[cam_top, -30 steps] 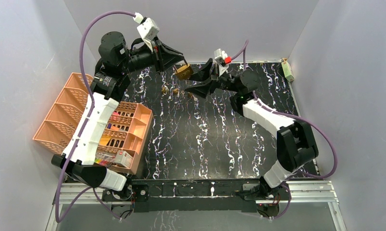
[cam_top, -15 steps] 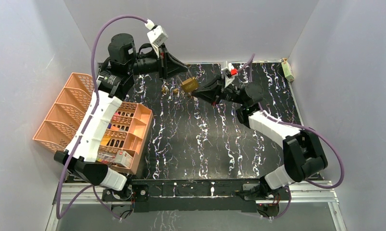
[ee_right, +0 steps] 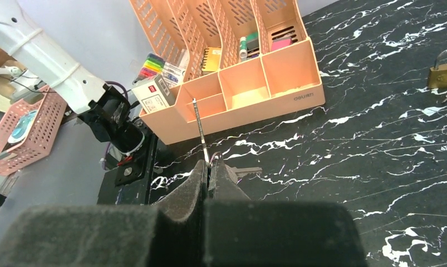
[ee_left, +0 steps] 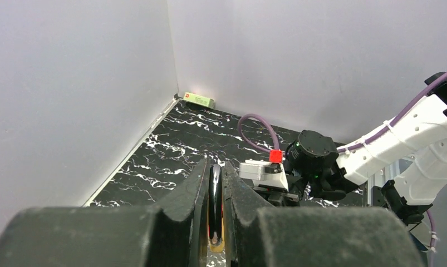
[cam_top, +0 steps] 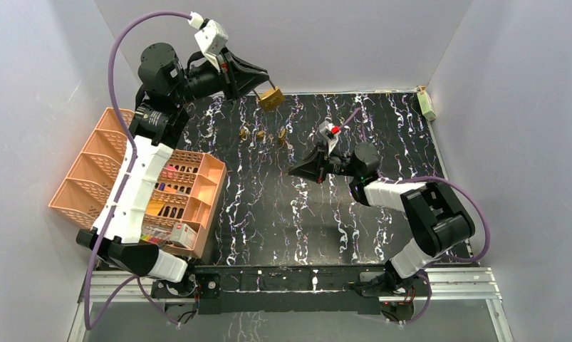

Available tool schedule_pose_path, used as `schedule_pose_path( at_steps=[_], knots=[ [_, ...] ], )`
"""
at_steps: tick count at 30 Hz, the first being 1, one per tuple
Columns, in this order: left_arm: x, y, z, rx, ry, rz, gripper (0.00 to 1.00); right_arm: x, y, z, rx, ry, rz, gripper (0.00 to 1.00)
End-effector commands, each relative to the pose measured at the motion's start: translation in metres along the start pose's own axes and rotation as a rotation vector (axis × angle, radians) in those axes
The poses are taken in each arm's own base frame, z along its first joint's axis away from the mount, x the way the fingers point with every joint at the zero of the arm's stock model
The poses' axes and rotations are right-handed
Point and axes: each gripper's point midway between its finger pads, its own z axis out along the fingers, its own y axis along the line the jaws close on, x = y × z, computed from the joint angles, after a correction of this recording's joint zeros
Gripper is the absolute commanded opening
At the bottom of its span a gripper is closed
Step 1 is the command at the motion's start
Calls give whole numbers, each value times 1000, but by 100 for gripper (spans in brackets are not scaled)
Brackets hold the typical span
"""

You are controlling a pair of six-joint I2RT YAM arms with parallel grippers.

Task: Lock with the key
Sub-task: Lock the lock, then place the lock at the center of the board, then place the key at the center of the board.

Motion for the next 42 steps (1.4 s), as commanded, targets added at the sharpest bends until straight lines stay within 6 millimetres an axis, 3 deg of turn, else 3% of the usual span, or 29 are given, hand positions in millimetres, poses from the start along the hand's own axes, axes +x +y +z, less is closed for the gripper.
schedule_pose_path(
  at_steps=[1, 4, 7, 12, 17, 22, 29, 42],
  knots=[
    [-34, -5, -11, -42, -85, 110, 0, -26, -4, -2, 50, -37, -80, 0],
    [20, 29, -6, -167, 2, 54, 0, -25, -41, -11, 294, 35, -66, 0],
    [68, 49, 4, -279, 49, 23, 0, -34, -78, -33, 596, 96, -71, 0],
    [118, 73, 29, -436, 47, 54, 0, -60, -119, -76, 976, 102, -78, 0],
    [159, 89, 66, -466, 63, 25, 0, -56, -152, -94, 1173, 191, -20, 0],
    [196, 93, 102, -500, 95, 19, 0, -30, -184, -96, 1257, 274, 88, 0],
    [227, 95, 125, -581, 24, 36, 0, -3, -206, -85, 1248, 297, 171, 0],
    [298, 98, 139, -661, 55, -15, 0, 13, -244, -98, 1289, 232, 243, 0]
  ],
)
